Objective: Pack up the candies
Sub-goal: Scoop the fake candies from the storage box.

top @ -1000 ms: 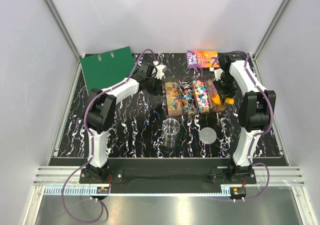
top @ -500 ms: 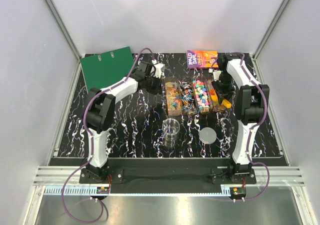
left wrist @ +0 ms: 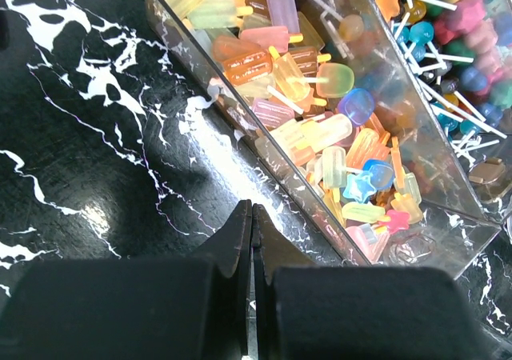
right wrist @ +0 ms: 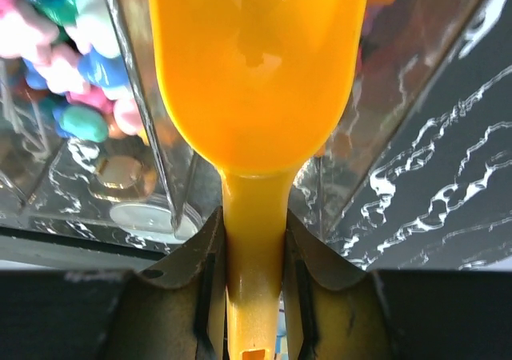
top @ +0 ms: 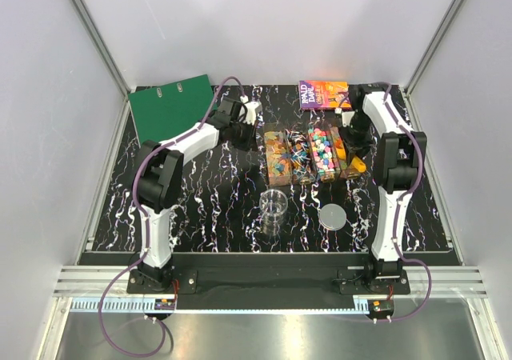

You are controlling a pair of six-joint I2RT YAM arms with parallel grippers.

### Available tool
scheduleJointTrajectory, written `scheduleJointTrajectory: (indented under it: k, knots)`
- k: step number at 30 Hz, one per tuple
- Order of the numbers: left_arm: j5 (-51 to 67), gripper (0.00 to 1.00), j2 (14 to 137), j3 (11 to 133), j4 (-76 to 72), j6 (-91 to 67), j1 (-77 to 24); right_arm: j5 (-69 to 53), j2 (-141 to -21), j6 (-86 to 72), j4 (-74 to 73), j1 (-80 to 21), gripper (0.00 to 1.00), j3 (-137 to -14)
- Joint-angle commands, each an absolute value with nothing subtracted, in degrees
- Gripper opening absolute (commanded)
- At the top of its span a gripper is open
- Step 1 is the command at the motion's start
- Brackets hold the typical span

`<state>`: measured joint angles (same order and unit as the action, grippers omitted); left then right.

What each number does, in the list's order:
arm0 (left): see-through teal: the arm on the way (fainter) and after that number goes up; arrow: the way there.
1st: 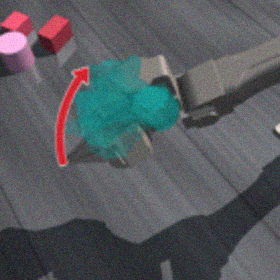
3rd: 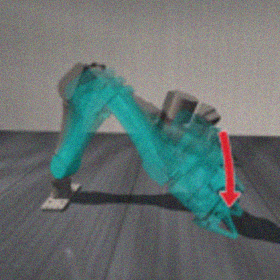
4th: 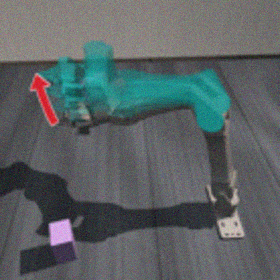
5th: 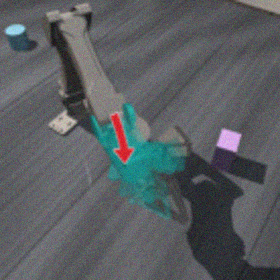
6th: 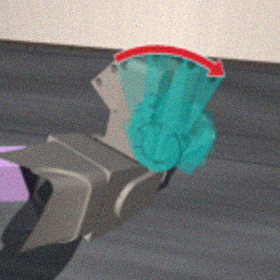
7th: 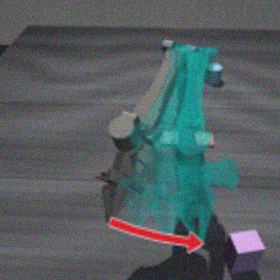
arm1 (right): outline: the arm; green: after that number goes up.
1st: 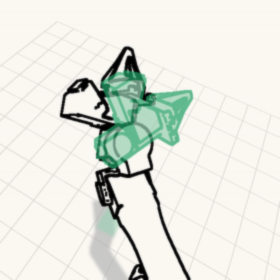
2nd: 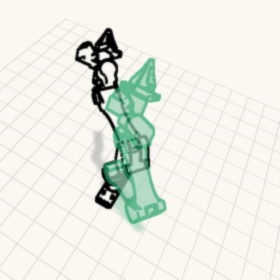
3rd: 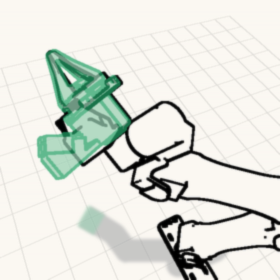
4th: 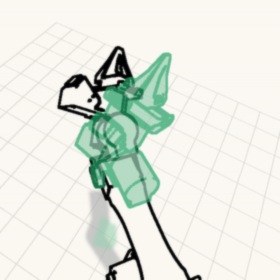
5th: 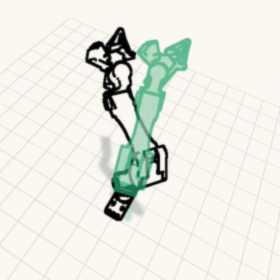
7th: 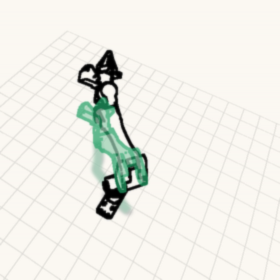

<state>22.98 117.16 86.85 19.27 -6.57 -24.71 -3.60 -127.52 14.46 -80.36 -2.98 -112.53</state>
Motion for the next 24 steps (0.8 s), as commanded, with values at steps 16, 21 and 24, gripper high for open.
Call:
scheduleJointTrajectory:
  k: [16, 21, 24]
  knots:
    - [21.0, 0.00, 110.8, 86.6, 22.8, -4.2, -24.7, -13.8, -131.7, 7.8, -80.9, -2.7, 0.00, -110.9]
    - [19.3, 0.00, 108.6, 86.3, 24.2, -2.1, -24.7, -13.4, -130.9, 8.1, -79.5, -2.6, 0.00, -111.6]
    - [18.5, 0.00, 107.8, 86.1, 24.6, -1.8, -24.7, -14.8, -130.9, 8.3, -78.6, -2.3, 0.00, -112.1]
